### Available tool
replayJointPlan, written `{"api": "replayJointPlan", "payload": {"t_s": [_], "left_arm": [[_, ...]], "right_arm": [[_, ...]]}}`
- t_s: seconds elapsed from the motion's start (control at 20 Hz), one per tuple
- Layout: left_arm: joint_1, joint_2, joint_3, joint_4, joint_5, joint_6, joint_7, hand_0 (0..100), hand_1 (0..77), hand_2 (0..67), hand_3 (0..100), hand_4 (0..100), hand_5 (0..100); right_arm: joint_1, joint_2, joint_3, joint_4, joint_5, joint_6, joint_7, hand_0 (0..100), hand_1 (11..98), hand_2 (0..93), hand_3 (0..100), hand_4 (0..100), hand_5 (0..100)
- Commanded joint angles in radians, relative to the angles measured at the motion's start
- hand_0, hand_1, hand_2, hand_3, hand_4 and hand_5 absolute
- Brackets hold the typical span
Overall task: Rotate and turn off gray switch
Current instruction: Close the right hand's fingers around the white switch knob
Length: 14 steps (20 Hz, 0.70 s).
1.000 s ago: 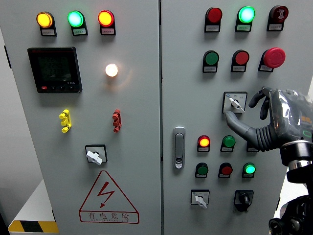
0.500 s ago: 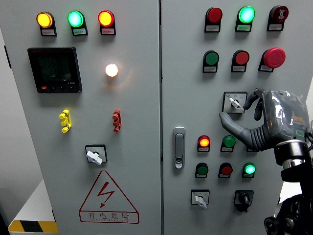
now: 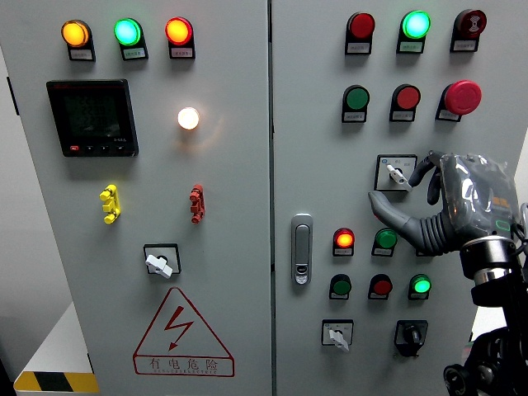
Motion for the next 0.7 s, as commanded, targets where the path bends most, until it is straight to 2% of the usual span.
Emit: {"api": "replayJointPlan", "payload": {"t_s": [0.0, 0.65], "left_arm": [[0.000, 0.000, 0.000, 0.000, 0.000, 0.000, -0.001, 0, 0.0, 13.2, 18, 10, 12], [0.000, 0.000, 0.000, 0.000, 0.000, 0.000, 0.001, 0, 0.0, 13.2, 18, 10, 12]], "right_arm": [[0.000, 0.0000, 0.000, -0.003, -0.001, 0.000, -0.001, 0, 35.0, 64.4, 91, 100, 100], [0.012, 0.0000, -0.001, -0.023, -0.002, 0.000, -0.009, 0, 32.9, 66.5, 93, 100, 100]]}}
